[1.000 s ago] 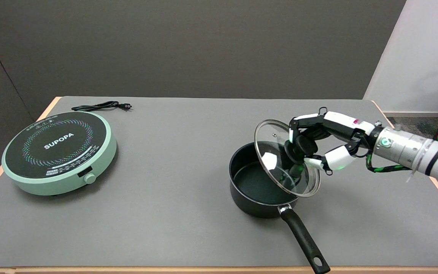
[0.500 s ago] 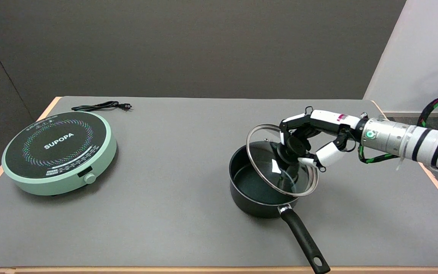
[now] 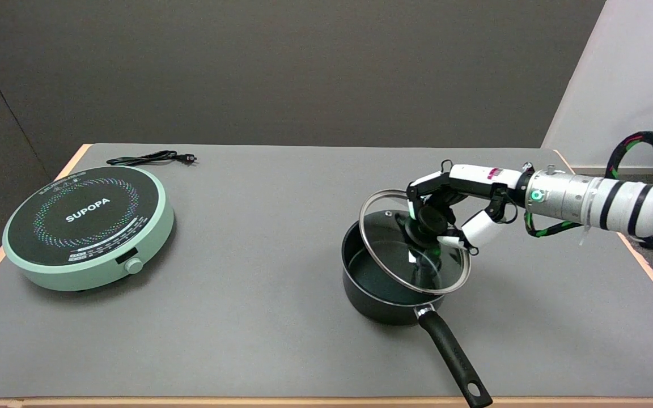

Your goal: Place the pot lid onto the pot.

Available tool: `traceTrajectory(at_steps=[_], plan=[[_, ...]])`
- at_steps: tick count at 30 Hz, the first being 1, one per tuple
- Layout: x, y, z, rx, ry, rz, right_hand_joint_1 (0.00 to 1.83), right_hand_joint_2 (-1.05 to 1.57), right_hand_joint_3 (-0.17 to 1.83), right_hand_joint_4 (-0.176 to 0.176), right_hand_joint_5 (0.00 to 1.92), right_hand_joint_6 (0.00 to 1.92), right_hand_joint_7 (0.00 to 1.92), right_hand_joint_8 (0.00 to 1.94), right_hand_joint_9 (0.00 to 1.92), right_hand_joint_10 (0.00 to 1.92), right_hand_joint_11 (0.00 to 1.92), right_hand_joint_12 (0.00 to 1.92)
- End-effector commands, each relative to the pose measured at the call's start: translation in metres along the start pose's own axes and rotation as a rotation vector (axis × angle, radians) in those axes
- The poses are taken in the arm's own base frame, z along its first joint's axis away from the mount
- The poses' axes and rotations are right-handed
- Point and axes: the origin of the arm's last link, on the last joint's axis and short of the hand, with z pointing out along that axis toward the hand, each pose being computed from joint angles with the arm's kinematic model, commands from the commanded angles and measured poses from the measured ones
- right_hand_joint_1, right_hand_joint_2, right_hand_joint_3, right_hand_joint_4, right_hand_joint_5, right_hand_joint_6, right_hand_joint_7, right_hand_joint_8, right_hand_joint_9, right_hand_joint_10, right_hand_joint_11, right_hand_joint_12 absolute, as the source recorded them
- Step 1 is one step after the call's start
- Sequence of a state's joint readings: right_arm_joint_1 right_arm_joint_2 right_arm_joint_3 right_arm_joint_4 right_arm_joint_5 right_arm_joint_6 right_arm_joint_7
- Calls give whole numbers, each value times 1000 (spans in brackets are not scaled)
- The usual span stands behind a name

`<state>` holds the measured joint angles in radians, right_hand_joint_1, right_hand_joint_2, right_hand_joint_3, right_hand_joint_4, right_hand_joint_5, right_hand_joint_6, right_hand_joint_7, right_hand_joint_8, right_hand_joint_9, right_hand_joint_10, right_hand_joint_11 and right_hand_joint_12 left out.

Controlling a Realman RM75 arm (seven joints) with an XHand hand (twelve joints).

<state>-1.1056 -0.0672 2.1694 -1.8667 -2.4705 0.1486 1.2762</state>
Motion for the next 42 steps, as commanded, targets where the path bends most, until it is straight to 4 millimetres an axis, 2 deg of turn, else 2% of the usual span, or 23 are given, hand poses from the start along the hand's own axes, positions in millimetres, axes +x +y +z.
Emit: traceTrajectory(at_steps=[1, 21, 42], plan=[[-1, -9, 16, -12, -78, -70, 1369, 750, 861, 176, 567, 1551, 896, 1433, 792, 1758, 658, 1491], [3, -29, 37, 14, -133, -147, 1369, 748, 865, 176, 566, 1552, 896, 1435, 790, 1763, 661, 1493], [-19, -26, 56, -51, -262, -229, 1367, 755, 863, 176, 556, 1563, 887, 1449, 788, 1780, 645, 1512]])
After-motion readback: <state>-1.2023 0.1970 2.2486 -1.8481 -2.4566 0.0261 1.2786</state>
